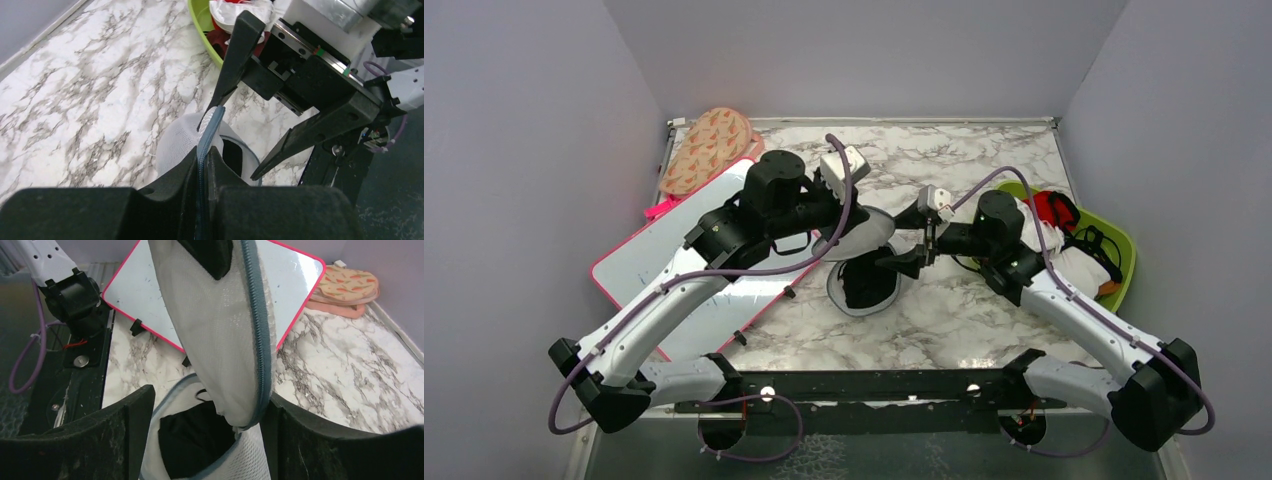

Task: Unzip the laundry bag and remove the bra
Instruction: Open the laundry bag at the center of the board.

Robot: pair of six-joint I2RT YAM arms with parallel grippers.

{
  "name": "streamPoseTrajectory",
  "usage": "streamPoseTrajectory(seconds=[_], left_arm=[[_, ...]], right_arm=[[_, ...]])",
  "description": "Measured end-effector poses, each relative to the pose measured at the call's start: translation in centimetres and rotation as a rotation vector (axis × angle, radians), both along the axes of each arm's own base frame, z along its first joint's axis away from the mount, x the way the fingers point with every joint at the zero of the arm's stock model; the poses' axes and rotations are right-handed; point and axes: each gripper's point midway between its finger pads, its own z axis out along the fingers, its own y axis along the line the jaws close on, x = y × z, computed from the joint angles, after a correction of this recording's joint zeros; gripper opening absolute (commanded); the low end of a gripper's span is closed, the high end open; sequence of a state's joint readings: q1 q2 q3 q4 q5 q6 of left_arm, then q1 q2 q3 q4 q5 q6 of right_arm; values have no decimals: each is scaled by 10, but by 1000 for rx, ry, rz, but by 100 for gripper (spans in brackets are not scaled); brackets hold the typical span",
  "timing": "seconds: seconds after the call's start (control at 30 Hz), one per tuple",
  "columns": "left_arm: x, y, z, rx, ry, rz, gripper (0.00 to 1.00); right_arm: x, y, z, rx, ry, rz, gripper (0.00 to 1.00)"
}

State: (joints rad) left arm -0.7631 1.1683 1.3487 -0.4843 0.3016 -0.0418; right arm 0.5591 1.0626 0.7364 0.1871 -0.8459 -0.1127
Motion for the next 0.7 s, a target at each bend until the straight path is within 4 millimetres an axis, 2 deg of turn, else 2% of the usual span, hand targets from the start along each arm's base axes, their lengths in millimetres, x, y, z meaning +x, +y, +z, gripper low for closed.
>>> streamPoseTrajectory(seconds=[0.13, 0.3, 0.37, 0.5, 0.63, 0.7], left_arm=[[3, 1, 6, 44, 8, 65, 0], [7, -7, 2, 102, 13, 89, 0], [11, -7, -2, 123, 15, 103, 0], [16, -2, -11, 162, 19, 132, 0], [16, -3, -12, 169, 18, 133, 0], [16, -2, -13, 172, 20, 132, 4]], right_arm=[[0, 5, 2, -17, -13, 20, 70], [3, 10, -1, -27, 31, 32, 57], [6, 13, -6, -32, 82, 31, 54], [10, 14, -11, -23, 169, -4, 41], [15, 14, -14, 9, 236, -61, 15], [14, 14, -17, 27, 276, -69, 2]])
